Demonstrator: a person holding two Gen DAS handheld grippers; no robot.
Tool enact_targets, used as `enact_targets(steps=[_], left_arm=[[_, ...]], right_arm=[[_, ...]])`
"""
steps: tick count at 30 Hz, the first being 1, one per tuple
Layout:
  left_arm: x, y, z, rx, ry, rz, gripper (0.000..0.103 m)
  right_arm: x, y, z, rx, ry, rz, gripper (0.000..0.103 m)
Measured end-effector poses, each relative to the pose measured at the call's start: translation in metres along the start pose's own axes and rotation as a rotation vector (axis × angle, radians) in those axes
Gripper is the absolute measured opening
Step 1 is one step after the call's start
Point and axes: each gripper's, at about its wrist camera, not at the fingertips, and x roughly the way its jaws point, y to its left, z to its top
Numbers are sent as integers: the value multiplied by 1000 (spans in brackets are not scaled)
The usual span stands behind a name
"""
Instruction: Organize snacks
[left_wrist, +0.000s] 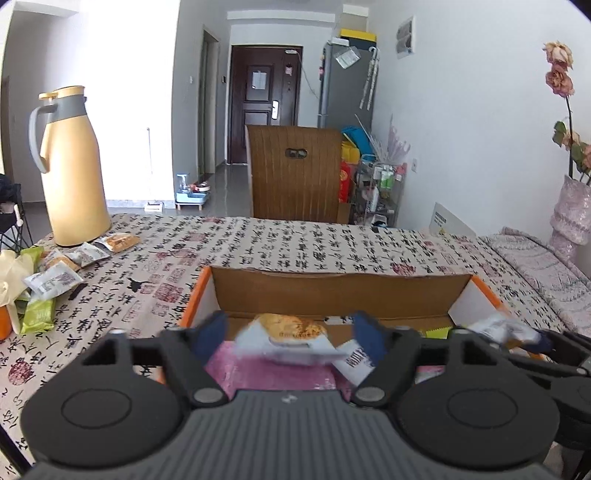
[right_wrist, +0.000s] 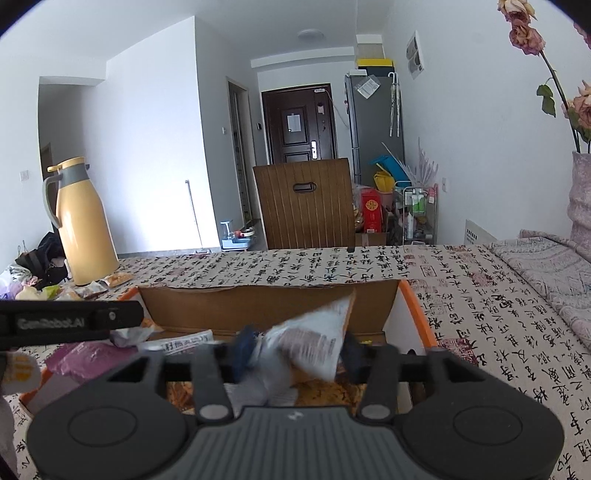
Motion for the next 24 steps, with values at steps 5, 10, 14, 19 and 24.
enact_targets(steps=[5, 10, 14, 19, 24], left_arm=[[-9, 4, 3, -25, -35, 14, 103], [-14, 4, 7, -27, -42, 15, 103], [-26, 5, 10, -25, -56, 16, 103], [-45, 7, 11, -13, -70, 11, 103], [-72, 14, 3, -10, -83, -4, 103]], right_arm=[[-2, -3, 0, 6, -5, -28, 99], [-6, -5, 2, 11, -15, -46, 103], [-13, -4, 4, 4, -24, -58, 103], [-29, -2, 7, -3, -37, -64, 103], [-56, 2, 1, -17, -40, -65, 103]])
